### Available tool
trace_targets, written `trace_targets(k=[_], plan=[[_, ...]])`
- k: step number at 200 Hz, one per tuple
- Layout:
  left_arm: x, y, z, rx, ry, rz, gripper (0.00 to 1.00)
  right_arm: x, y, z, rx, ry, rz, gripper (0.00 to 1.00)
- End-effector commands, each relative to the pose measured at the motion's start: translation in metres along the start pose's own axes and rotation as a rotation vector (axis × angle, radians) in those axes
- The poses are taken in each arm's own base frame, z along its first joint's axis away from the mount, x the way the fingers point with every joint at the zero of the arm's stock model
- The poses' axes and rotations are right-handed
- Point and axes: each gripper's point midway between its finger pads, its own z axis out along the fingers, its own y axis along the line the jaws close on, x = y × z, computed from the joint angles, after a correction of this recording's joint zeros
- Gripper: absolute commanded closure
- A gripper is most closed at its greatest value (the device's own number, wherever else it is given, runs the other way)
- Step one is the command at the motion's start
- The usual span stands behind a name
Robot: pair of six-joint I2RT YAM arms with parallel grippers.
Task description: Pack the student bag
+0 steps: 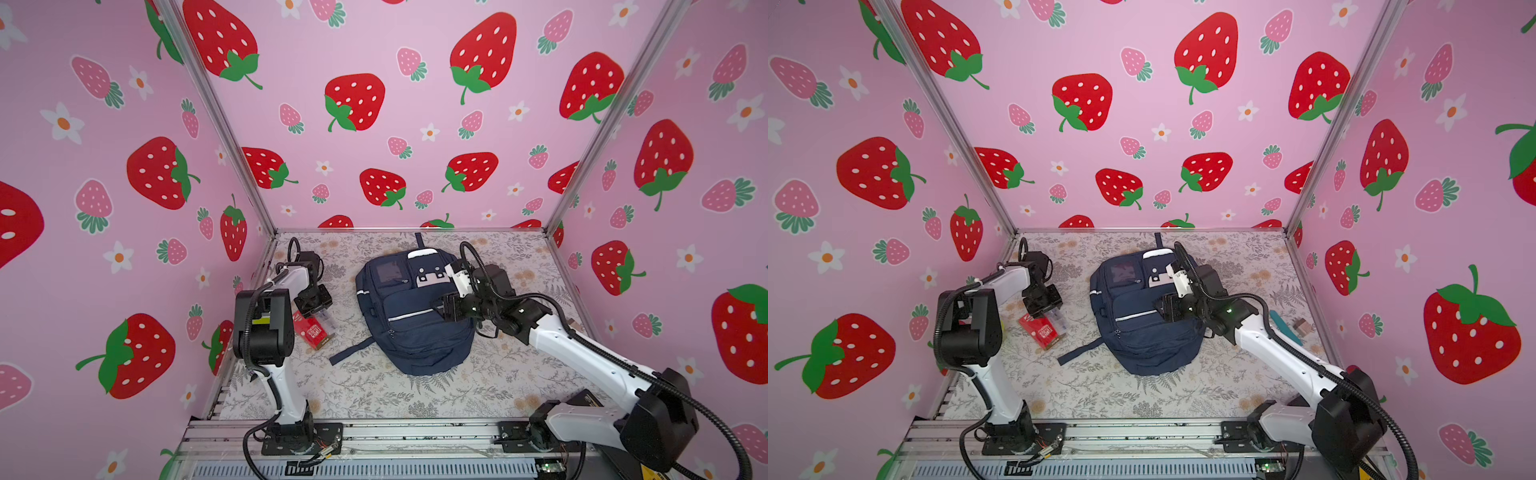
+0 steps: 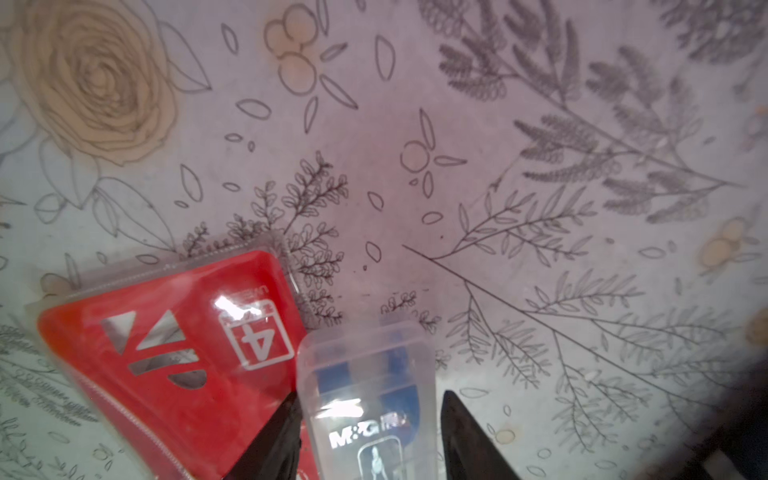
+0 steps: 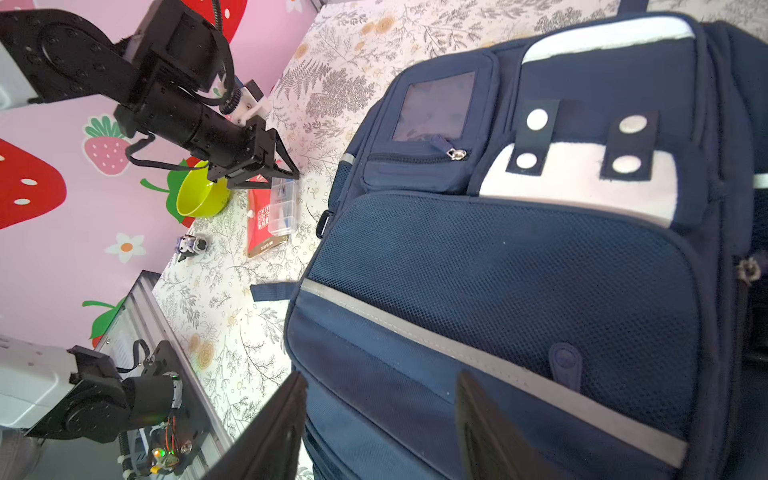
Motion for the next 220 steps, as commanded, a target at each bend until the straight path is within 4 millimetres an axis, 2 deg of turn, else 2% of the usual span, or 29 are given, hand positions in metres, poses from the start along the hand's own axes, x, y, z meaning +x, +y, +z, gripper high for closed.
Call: trace_targets(k=[1, 20, 55, 65, 93, 133, 145, 174, 220], plan=[[-0.004, -0.007, -0.005, 0.030, -0.016, 0.004, 0.51, -0.005, 0.000, -0.003, 0.003, 0.000, 0.010, 0.44], [-0.005, -0.018, -0.015, 0.095, -0.037, 0.002, 0.60, -0.010, -0.001, -0.004, 0.019, -0.016, 0.021, 0.47], [-0.004, -0.036, -0.040, 0.228, -0.083, -0.033, 0.67, -0.027, 0.003, -0.010, 0.024, -0.060, 0.022, 0.47], [0.000, -0.045, -0.048, 0.285, -0.080, -0.035, 0.69, -0.032, 0.004, -0.013, 0.023, -0.076, 0.018, 0.47], [0.009, -0.051, -0.070, 0.367, -0.100, -0.051, 0.74, -0.044, 0.008, -0.014, 0.014, -0.108, 0.008, 0.46], [0.024, -0.052, -0.101, 0.452, -0.140, -0.069, 0.75, -0.050, 0.009, -0.006, 0.002, -0.113, 0.013, 0.46], [0.029, -0.054, -0.112, 0.499, -0.153, -0.080, 0.78, -0.051, 0.010, -0.004, -0.003, -0.111, 0.009, 0.46], [0.041, -0.059, -0.134, 0.628, -0.175, -0.145, 0.78, -0.059, 0.009, 0.008, -0.004, -0.104, 0.001, 0.46], [0.047, -0.077, -0.165, 0.873, -0.175, -0.274, 0.77, -0.068, 0.024, 0.022, -0.095, -0.114, 0.018, 0.46]])
